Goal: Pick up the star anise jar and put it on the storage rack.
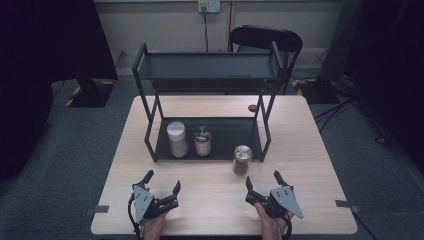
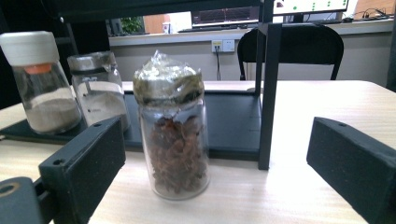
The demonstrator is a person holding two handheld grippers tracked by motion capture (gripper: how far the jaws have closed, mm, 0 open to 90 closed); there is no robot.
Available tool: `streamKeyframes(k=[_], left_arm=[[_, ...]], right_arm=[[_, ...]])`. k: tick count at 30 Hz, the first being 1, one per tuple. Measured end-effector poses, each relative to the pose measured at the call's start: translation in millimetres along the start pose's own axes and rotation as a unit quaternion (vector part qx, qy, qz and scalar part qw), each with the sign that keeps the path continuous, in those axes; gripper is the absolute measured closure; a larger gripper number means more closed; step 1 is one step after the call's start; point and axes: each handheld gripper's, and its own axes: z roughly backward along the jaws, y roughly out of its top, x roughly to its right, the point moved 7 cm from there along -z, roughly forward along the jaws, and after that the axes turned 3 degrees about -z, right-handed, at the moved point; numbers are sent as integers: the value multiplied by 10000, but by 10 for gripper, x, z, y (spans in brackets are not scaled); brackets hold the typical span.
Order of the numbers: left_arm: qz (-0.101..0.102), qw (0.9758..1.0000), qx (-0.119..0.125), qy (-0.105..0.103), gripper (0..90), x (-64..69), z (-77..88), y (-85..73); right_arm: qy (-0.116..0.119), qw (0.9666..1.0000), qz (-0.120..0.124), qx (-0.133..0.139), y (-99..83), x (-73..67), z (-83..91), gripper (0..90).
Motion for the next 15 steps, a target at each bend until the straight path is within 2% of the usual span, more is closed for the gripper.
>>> streamKeyframes(k=[4,15], left_arm=[[0,10000,-1,7,17,2,0,0],[0,10000,-1,2,17,0,0,0]], right_arm=[[38,10000,-21,70,45,-25,-6,56],[176,9998,13,-69,130,-39,-25,40]])
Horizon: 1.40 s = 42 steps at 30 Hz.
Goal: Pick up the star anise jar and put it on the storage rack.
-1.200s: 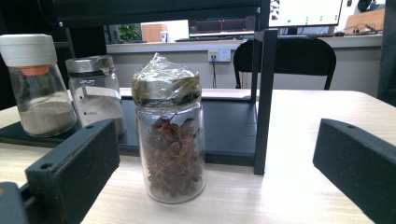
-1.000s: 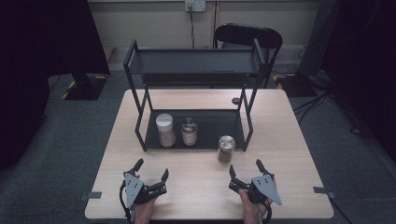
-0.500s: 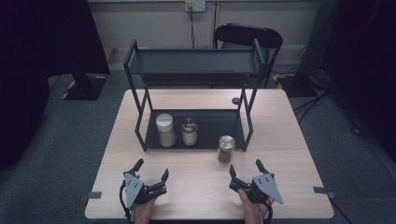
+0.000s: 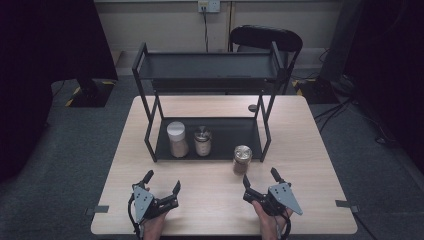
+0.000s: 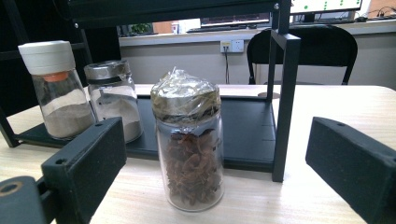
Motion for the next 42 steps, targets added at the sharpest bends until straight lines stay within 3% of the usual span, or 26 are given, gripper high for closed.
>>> streamKeyframes(k=[18,42], left_arm=[[1,10000,-1,-9,17,-2,0,0],[-1,10000,-2,-29,17,-7,0,0]], right_arm=[[222,9997,69,-52,131,8,-94,54],[334,9991,206,-162,353,24,-267,34]])
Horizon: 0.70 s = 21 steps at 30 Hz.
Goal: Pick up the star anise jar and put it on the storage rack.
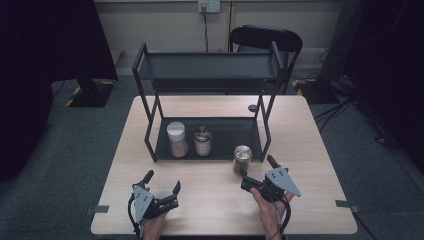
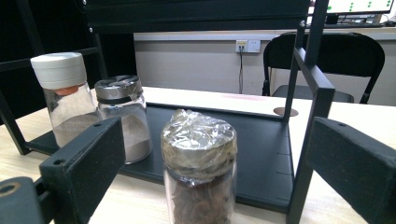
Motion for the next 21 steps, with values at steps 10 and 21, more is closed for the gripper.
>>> streamKeyframes(k=[10,21], left_arm=[[2,10000,0,0,17,0,0,0],[1,10000,3,4,17,1,0,-1]], right_arm=[[131,9999,39,-32,46,-18,-87,39],[210,9997,134,-61,116,-39,-179,60]])
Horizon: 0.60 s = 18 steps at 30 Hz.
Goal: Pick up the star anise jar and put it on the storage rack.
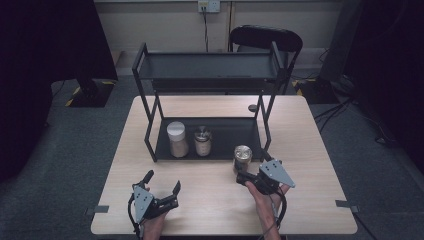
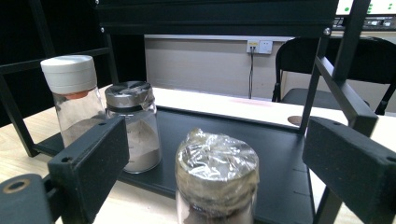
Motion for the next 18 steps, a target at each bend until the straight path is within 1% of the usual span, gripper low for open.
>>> streamKeyframes(k=[9,18], left_arm=[[0,10000,1,0,17,0,0,0],[-1,10000,-1,1,18,0,0,0]], right_arm=[[78,9998,-2,-179,14,-10,-125,51],[31,9996,-32,-274,-24,-3,-218,50]])
